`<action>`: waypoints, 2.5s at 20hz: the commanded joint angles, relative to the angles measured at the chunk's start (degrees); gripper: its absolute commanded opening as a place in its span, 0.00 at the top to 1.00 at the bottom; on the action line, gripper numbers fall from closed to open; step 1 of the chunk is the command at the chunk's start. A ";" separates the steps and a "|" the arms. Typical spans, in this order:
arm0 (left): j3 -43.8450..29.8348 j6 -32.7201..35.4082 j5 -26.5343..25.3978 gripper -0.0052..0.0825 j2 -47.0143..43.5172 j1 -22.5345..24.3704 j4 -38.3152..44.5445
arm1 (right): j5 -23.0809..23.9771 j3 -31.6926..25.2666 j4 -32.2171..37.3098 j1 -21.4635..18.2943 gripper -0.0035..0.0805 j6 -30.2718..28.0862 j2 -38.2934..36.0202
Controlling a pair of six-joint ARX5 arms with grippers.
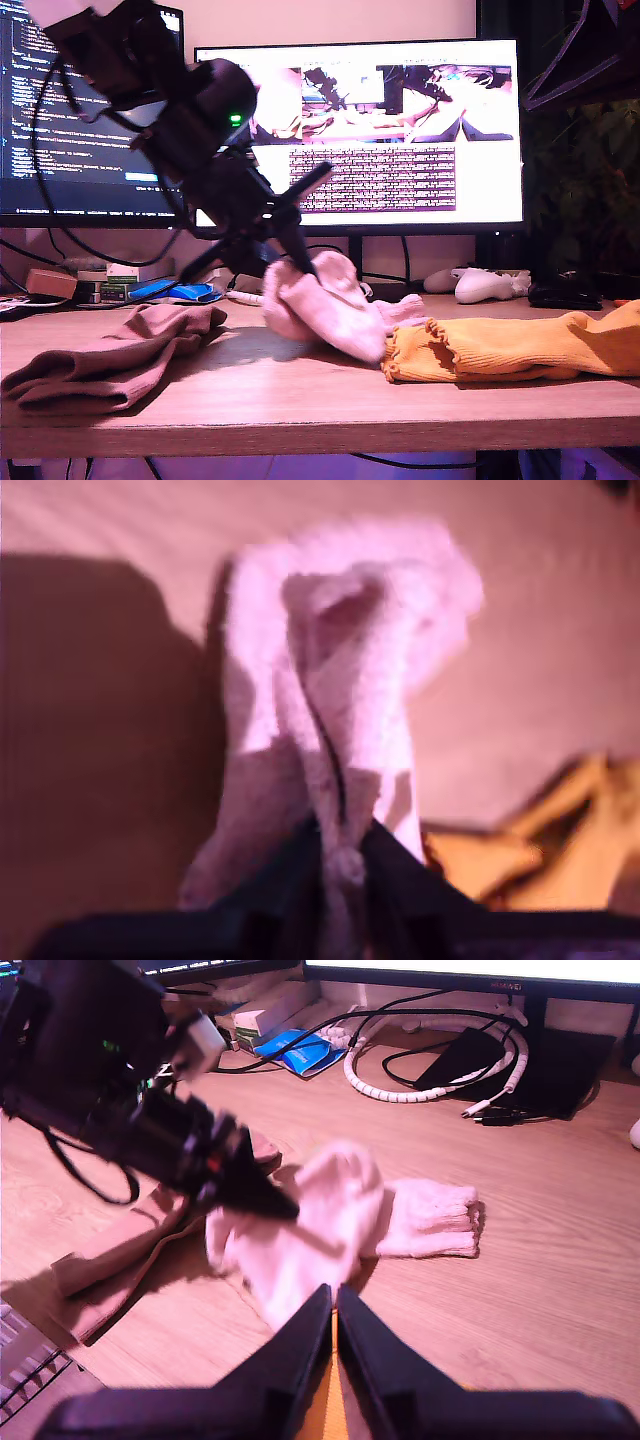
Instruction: Pair up the socks based on colour and pattern, by placing them on top of one another
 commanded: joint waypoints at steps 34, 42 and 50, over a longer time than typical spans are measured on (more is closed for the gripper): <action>16.28 39.82 -1.20 0.96 8.48 0.72 -8.96 | -1.53 -0.28 0.63 -0.04 0.97 -0.22 0.26; 28.87 39.82 5.20 0.96 4.61 0.59 -11.89 | -1.53 -0.28 0.61 -0.04 0.97 -0.20 0.26; 34.36 39.85 14.67 0.96 4.55 0.46 -0.22 | -1.53 -0.28 0.59 -0.04 0.97 -0.20 0.26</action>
